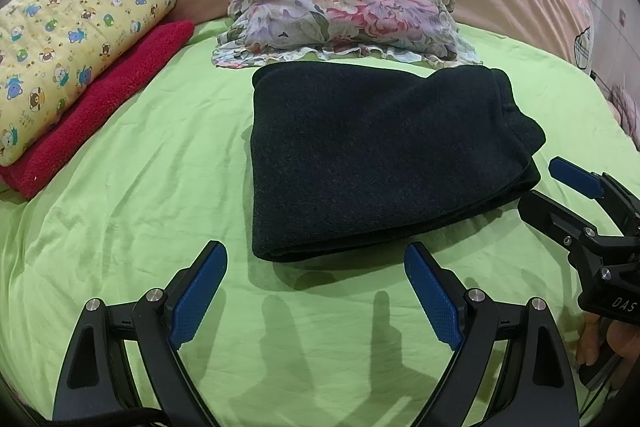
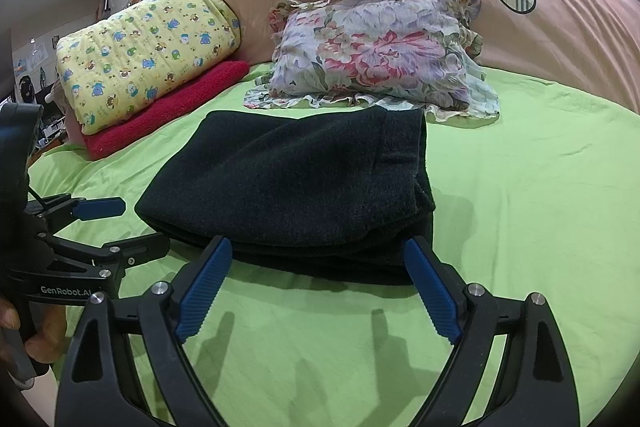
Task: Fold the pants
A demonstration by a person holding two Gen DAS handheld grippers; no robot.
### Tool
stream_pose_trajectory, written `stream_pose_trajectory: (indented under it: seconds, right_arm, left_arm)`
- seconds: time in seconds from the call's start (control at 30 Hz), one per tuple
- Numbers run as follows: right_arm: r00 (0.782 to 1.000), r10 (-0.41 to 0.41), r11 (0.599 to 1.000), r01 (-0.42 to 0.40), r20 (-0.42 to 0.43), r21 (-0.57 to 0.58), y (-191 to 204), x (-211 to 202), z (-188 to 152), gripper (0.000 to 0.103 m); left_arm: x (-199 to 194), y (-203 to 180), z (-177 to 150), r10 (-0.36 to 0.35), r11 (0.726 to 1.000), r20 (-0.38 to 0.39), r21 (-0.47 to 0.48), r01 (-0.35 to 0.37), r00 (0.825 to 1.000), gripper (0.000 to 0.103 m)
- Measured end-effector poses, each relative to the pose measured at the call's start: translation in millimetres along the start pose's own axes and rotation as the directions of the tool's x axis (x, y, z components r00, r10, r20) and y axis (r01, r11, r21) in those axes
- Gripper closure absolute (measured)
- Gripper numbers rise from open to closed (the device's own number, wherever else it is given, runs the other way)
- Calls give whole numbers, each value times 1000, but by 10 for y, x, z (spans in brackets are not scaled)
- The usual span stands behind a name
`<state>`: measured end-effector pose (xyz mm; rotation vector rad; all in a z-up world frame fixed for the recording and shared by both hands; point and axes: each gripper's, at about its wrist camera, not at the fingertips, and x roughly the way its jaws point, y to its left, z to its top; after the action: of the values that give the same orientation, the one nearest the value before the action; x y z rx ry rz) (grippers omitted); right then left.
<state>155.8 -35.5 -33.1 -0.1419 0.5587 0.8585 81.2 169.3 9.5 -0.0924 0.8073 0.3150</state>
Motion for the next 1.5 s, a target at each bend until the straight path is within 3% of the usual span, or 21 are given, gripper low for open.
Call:
stream_pose_trajectory:
  seconds: [0.9, 1.5]
  right_arm:
    - [1000, 2, 1000, -2, -3, 1, -8, 12, 2, 14]
    - [1000, -3, 1000, 3, 4, 20, -16, -15, 1, 14]
  left_arm:
    - [6, 6, 10, -2, 1000, -3, 1, 2, 1000, 12]
    - [-58, -20, 129, 24, 999, 44, 21, -25, 999, 12]
